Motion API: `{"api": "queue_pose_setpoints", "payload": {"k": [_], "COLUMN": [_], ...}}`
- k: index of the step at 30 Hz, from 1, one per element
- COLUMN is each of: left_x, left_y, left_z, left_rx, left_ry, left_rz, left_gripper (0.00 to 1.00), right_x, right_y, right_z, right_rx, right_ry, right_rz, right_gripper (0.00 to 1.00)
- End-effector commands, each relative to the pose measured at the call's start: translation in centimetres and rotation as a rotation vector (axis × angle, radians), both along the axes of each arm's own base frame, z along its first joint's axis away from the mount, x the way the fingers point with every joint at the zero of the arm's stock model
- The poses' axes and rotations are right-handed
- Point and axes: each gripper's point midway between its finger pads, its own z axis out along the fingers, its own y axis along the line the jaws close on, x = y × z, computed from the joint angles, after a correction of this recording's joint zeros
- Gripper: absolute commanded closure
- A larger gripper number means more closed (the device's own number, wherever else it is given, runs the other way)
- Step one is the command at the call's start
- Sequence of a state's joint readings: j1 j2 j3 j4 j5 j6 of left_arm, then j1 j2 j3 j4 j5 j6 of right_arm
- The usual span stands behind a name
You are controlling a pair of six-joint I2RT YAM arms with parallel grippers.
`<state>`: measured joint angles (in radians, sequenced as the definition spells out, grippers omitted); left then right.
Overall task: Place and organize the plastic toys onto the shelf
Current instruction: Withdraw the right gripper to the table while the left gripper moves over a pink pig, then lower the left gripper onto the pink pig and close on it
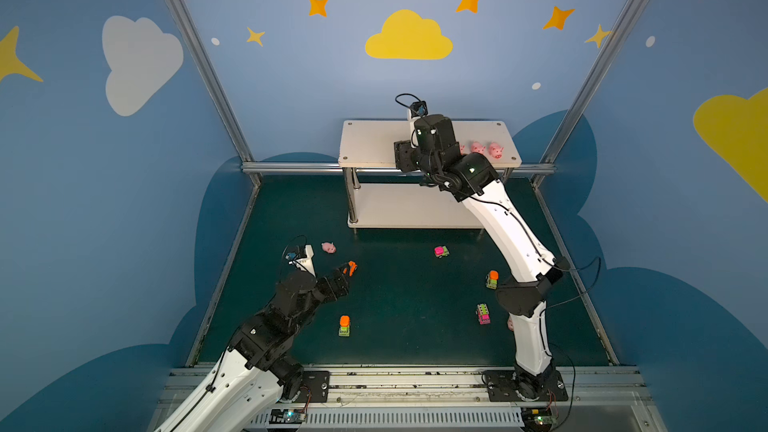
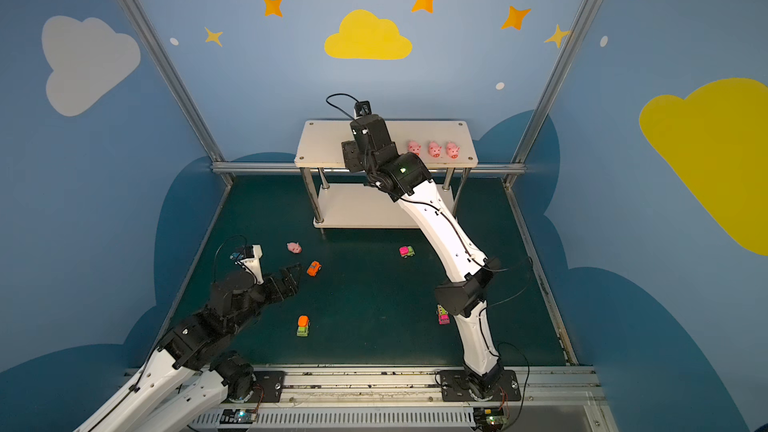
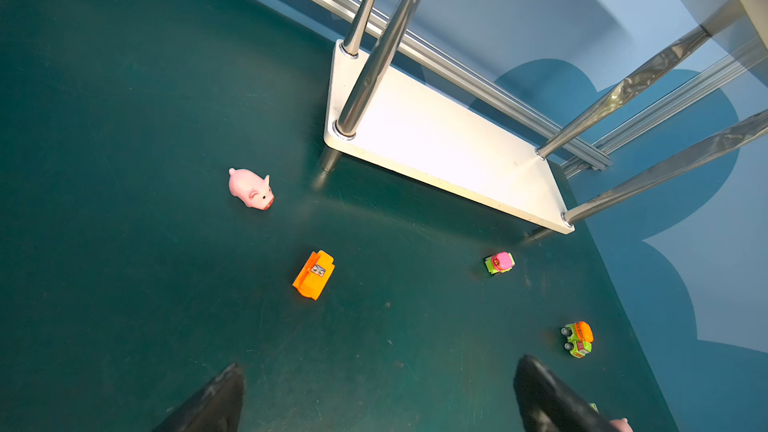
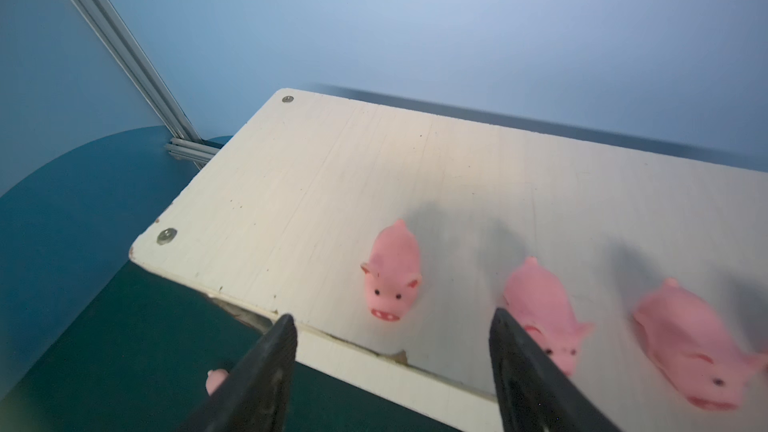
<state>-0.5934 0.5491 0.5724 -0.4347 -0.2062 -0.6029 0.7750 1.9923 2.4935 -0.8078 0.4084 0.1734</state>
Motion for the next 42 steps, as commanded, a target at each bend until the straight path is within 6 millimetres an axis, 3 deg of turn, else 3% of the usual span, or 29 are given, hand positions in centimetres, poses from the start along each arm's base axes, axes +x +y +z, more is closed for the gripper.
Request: {"api": "queue_pose_setpoints", "payload": {"k": [1, 3, 8, 12, 20, 25, 29, 36, 42], "left_x": [0.3, 0.3, 0.5, 0.8, 2.6, 5.0, 7.1, 10.9, 13.6], "left_y": [0.5, 0.6, 0.7, 1.0, 0.8, 1.1, 2.3, 3.8, 5.0], "left_z": [1.0, 1.0, 0.7, 0.2, -2.0, -4.2, -6.1, -9.4, -12.3], "left_rx": [0.01, 0.017, 0.032, 0.056, 0.12, 0.126, 0.156, 0.232, 0.293], "left_ry": [-0.012, -0.008, 0.006, 0.024, 0.085, 0.173, 0.247, 0.362, 0.457], "left_rz": [0.028, 0.032, 0.044, 0.066, 0.111, 0.186, 0.294, 0.414, 0.506], "left_gripper": [0.0, 0.0, 0.0, 0.0, 0.0, 0.01, 0.06, 0.13, 0.17], "right_x": [-2.5, -3.8, -7.6, -10.8, -17.4, -19.2, -19.9, -20.6, -20.7], "right_y": [-1.3, -1.9, -3.6, -5.2, -6.9, -7.4, -8.2, -10.8, -11.7], "right_z": [2.7, 2.4, -0.8, -5.9, -17.7, -22.5, -23.4, -22.9, -23.1], "right_rx": [0.032, 0.039, 0.035, 0.021, 0.18, 0.202, 0.19, 0.193, 0.185], "right_ry": [-0.064, -0.062, -0.007, 0.07, 0.3, 0.365, 0.369, 0.311, 0.294], "right_rz": [0.015, 0.029, 0.067, 0.073, 0.141, 0.125, 0.118, 0.083, 0.069], "right_gripper": [0.25, 0.24, 0.2, 0.17, 0.17, 0.17, 0.17, 0.17, 0.17]}}
